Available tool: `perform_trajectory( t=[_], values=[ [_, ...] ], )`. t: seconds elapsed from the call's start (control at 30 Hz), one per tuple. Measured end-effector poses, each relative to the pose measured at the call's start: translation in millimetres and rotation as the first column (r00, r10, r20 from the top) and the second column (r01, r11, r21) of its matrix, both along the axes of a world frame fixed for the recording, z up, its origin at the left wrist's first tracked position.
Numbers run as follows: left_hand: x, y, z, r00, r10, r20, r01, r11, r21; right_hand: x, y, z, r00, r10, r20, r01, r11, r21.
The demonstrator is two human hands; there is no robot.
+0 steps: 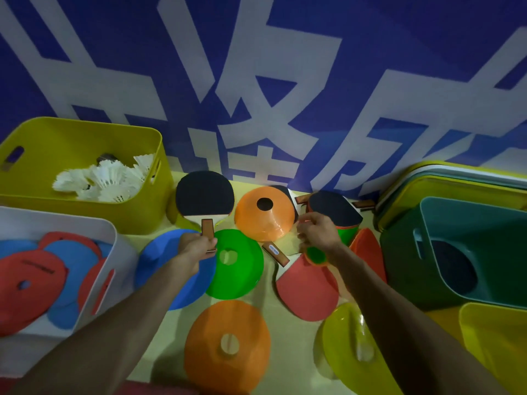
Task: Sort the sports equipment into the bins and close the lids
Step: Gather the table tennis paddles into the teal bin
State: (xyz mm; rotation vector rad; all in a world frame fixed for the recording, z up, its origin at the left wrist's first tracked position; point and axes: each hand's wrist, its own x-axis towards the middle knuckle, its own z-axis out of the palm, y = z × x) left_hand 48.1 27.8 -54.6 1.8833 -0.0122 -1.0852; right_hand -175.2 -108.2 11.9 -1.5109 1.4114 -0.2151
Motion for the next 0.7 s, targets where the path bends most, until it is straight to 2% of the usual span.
perform_trajectory(
  t=[0.17,0.23,0.3,0.43,0.6,0.63,0.7],
  values=[
    [-49.5,-20.1,20.0,0.995,-0.032,0.099,0.036,0.999,-0.037,-39.0,-28.7,-3.5,0.972,-0.222,0.074,0.217,0.974,0.066],
    [-67.6,-26.9,26.6,0.992,-0.072,0.106,0.077,0.996,-0.045,-55.6,-43.6,-11.2,0.968,-0.250,0.009,0.250,0.968,0.036],
    [-82.8,-35.5,32.7,0.995,-0.094,0.040,0.097,0.994,-0.057,-68.3,-57.6,-18.3,0.970,-0.225,-0.088,0.226,0.974,-0.002],
    [-109.2,-57.9,46.6,0.983,-0.107,-0.151,0.092,0.991,-0.101,-73.1,-82.7,-26.9,0.955,-0.256,-0.151,0.271,0.958,0.090],
    [-132.2,-75.2,57.1,0.976,-0.087,-0.199,0.061,0.989,-0.134,-69.4,-93.6,-32.7,0.901,-0.433,-0.042,0.426,0.858,0.287],
    [-133.6,-77.0,59.1,0.976,-0.078,-0.202,0.047,0.987,-0.155,-70.9,-95.9,-34.7,0.877,-0.480,0.010,0.452,0.833,0.321],
    [-135.5,-79.2,63.2,0.978,-0.068,-0.195,0.031,0.982,-0.187,-76.3,-97.9,-33.5,0.849,-0.498,0.177,0.403,0.826,0.394]
  ],
)
